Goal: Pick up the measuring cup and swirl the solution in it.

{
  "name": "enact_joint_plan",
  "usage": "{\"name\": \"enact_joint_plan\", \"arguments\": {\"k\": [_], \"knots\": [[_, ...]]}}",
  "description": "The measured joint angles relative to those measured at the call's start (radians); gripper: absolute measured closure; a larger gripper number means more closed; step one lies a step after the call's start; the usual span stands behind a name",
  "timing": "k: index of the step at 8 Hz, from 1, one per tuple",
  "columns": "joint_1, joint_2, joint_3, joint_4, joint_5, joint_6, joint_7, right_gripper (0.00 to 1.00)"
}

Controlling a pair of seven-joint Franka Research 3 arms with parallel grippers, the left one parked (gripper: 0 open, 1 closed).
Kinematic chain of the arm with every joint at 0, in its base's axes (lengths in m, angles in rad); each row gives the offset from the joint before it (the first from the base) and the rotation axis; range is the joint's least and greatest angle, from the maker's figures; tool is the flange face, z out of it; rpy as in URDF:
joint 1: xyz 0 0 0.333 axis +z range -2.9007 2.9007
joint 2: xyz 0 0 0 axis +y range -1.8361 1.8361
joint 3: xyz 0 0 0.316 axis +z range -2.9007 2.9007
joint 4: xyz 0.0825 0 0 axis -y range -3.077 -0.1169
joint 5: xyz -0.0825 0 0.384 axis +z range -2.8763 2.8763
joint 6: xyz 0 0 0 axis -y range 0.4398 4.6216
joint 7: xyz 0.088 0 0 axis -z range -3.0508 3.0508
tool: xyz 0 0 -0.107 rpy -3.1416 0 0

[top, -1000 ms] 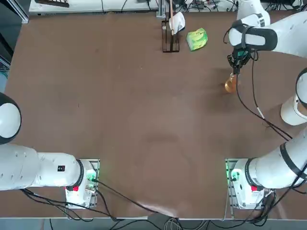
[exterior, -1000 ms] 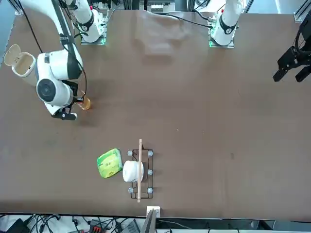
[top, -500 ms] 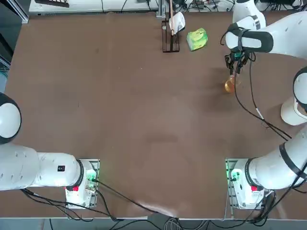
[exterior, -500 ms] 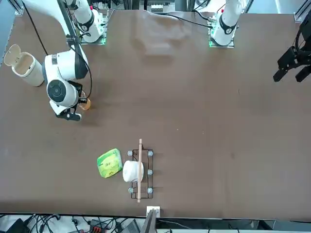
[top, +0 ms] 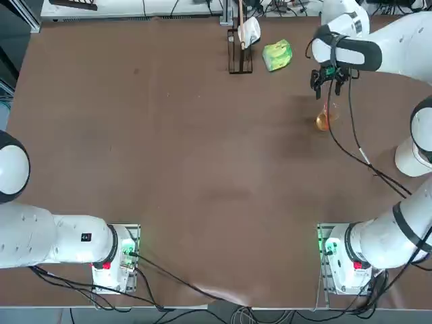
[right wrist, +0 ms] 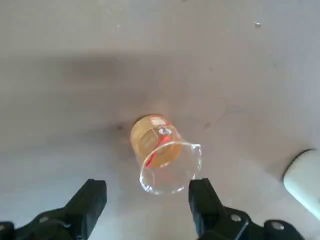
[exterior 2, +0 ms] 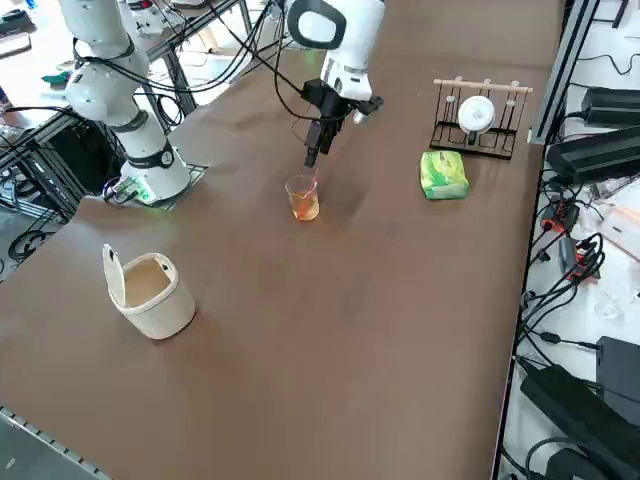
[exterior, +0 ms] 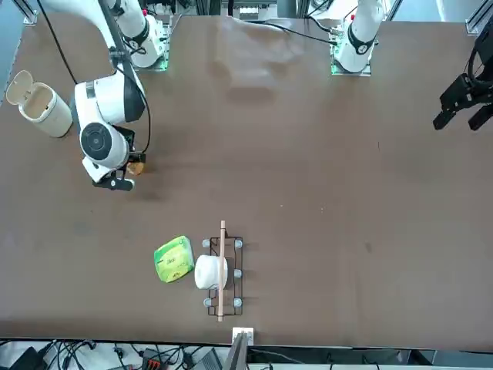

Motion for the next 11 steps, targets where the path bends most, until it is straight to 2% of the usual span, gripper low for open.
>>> {"name": "enact_joint_plan", "arguments": {"k": [2,4,8,11], "knots": [[0.007,-0.01,-0.001,0.073,0.0,-0.053,-0.021,0.0],[-0.008,-0.018,-0.013,0.167,0.014,-0.098,-0.119,0.0],[-0.135,-0.06,-0.027,0.338,0.099,-0.205,-0.406,0.0],[-0.194,-0.085,-0.029,0.463,0.22,-0.28,-0.43,0.0]]}}
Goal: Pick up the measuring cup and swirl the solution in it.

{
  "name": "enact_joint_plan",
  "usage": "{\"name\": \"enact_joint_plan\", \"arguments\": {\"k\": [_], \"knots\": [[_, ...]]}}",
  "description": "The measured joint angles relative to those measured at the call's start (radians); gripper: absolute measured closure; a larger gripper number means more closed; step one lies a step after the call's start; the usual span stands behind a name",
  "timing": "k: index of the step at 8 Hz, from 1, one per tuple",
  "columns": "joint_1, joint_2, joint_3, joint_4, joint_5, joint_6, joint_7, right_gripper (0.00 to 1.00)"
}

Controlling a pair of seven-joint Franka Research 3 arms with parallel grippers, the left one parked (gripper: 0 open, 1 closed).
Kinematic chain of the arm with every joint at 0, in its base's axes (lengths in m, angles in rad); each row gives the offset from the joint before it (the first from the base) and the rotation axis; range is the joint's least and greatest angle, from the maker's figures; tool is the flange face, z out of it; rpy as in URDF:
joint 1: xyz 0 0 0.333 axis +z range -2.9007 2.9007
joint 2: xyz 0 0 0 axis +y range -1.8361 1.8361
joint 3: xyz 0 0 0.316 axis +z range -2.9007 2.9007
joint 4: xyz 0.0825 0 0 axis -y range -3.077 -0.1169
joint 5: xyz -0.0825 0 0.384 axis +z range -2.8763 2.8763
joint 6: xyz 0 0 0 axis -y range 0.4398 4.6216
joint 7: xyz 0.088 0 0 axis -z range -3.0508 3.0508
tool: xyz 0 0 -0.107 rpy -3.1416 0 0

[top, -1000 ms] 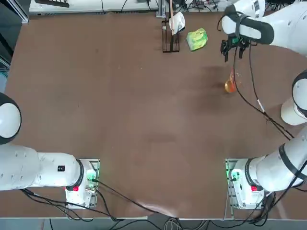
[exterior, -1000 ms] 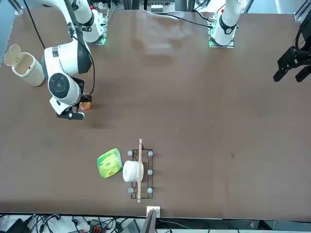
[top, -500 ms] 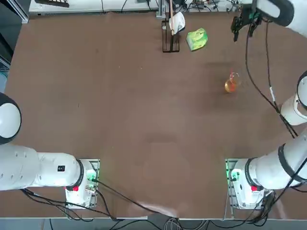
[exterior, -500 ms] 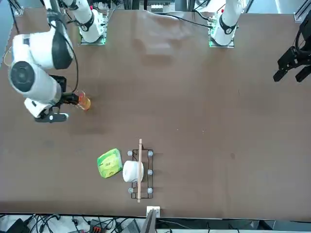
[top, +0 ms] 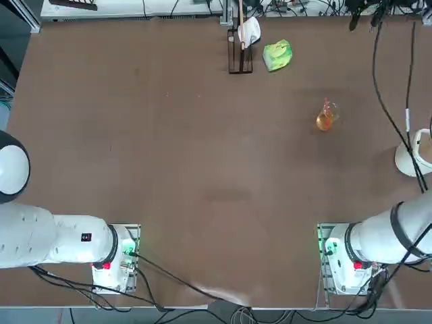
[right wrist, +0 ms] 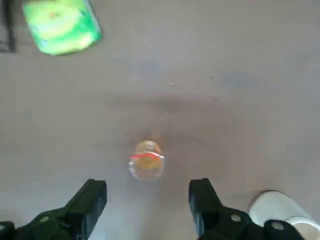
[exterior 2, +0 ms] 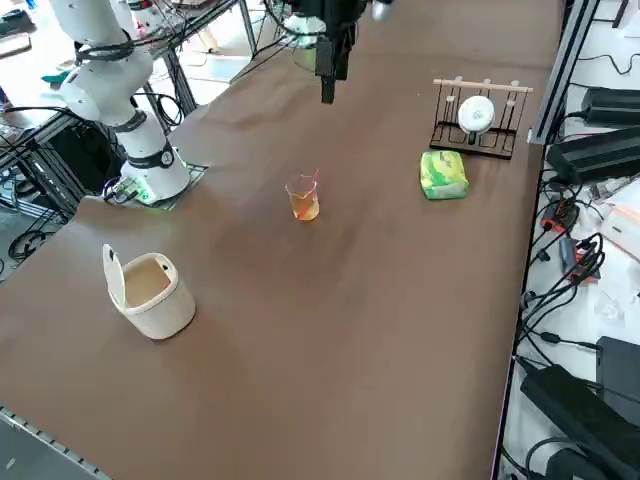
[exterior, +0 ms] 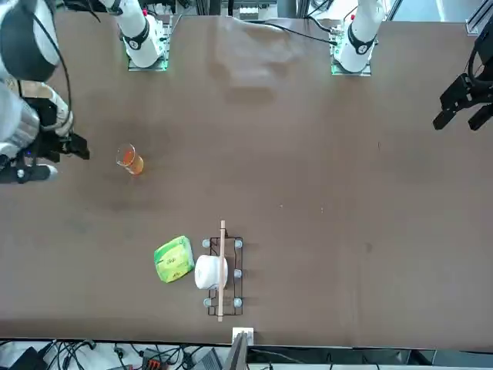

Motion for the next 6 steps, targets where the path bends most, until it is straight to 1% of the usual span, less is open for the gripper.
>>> {"name": "enact_joint_plan", "arguments": {"k": [1,3,6], "knots": [[-0.02,-0.016,0.0,0.02,0.022,-0.018,0.0,0.0],[-0.03,-0.073,0.001,0.002,0.013,-0.043,0.005,0.0],[-0.025,-0.195,0.014,-0.123,0.011,-0.039,0.024,0.0]]}}
